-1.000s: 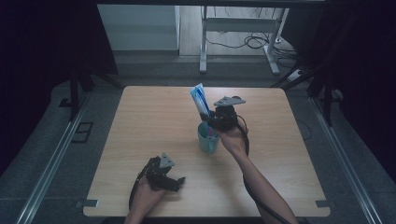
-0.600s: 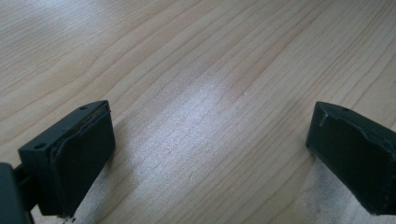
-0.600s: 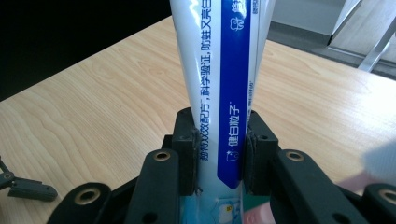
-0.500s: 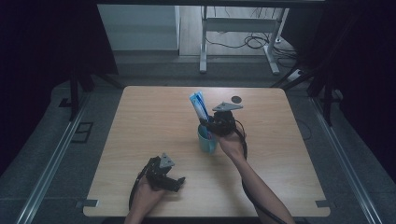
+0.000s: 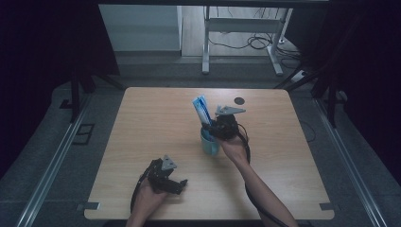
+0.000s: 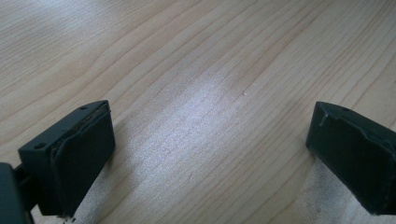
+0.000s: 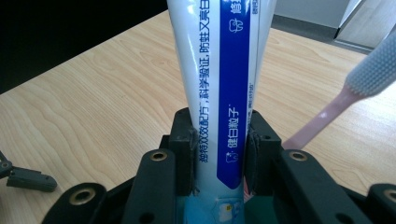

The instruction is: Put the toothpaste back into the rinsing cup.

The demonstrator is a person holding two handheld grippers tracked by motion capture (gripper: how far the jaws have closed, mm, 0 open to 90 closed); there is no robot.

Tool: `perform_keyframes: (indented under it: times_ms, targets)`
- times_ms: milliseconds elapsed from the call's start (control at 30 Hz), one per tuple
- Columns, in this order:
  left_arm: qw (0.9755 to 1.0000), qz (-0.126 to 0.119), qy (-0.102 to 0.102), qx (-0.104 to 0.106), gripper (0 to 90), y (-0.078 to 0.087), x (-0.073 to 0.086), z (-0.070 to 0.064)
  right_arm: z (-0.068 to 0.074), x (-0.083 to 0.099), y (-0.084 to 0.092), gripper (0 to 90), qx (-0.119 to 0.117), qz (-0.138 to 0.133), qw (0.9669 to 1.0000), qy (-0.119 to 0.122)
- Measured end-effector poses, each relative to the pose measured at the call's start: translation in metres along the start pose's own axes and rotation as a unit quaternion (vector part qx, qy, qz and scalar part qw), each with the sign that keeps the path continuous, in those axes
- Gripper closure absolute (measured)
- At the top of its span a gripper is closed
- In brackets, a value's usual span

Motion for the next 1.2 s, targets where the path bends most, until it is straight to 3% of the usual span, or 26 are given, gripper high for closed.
perform_keyframes:
  times_ms: [367,833,1200]
  targets:
    - [1.0000,0.000,0.000,0.000,1.2,0.000,0.000,0.000,-0.002,0.015,-0.002,66.2,-0.003,0.027,0.9996,0.003]
    - [1.0000,0.000,0.000,0.000,1.2,0.000,0.000,0.000,-0.002,0.016,0.000,61.9,-0.016,0.035,0.9992,-0.008]
    - [1.0000,0.000,0.000,0.000,1.2,0.000,0.000,0.000,0.001,0.015,0.006,50.6,-0.026,0.047,0.9985,0.007]
Point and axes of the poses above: each handheld gripper's, and its own axes: y roughly backward along the jaws, x roughly out of its underside, z roughly to its left, the point moved 10 cm from there along -y, roughly forward along the jaws, and after that the axes turned 1 degree about z, right-handed, at the moved point
